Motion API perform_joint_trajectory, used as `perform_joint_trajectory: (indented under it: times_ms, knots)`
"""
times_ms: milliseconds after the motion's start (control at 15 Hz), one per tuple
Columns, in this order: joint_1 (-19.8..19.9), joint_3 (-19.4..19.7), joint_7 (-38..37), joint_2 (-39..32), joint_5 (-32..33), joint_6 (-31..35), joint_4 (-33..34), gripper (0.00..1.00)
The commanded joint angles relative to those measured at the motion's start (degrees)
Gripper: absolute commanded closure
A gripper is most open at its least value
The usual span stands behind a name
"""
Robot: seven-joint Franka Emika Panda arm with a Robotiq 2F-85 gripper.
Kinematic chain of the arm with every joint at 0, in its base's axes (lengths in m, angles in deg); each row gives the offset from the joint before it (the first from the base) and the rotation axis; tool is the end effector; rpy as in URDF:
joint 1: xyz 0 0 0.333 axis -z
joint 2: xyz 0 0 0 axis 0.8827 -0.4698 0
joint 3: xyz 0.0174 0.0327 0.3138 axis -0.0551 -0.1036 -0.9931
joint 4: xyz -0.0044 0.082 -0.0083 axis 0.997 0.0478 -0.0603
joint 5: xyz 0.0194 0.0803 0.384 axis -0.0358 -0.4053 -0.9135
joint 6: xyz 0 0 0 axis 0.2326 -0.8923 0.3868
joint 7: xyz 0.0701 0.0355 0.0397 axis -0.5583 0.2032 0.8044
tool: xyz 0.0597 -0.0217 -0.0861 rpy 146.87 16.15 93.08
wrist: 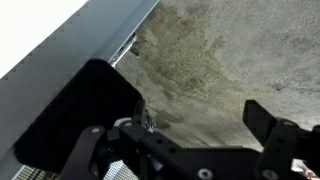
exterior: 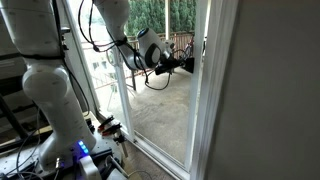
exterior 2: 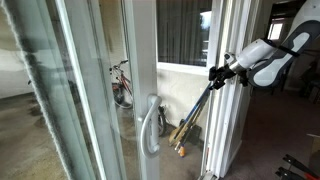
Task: Slide the door to the side to open it
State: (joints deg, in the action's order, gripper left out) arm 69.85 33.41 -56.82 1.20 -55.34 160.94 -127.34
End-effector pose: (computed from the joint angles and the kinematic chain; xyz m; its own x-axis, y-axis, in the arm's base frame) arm 0.5011 -0.0409 0.3307 0.5512 0.6080 0.5715 0.4218 -0.7940 0.4379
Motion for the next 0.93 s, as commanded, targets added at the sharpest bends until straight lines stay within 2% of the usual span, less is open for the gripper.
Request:
perform_joint_trajectory:
  times_ms: [0,333,400,600,867]
  knots:
    - [2.2,-0.5,-1.1,0.8,2.1,0.0,-0.7,0.00]
    - [3.0,0.2,-0.7,0.2,4.4,-0.9,-4.7,0.00]
    - [3.0,1.1,0.3,0.0,3.5,0.7,-5.3,0.00]
    - [5.6,-1.6,-3.3,2.0,7.0,-0.3,-5.1,0.00]
    - [6.5,-2.6,-6.0,3.8,8.2,-0.2,-4.3,0.00]
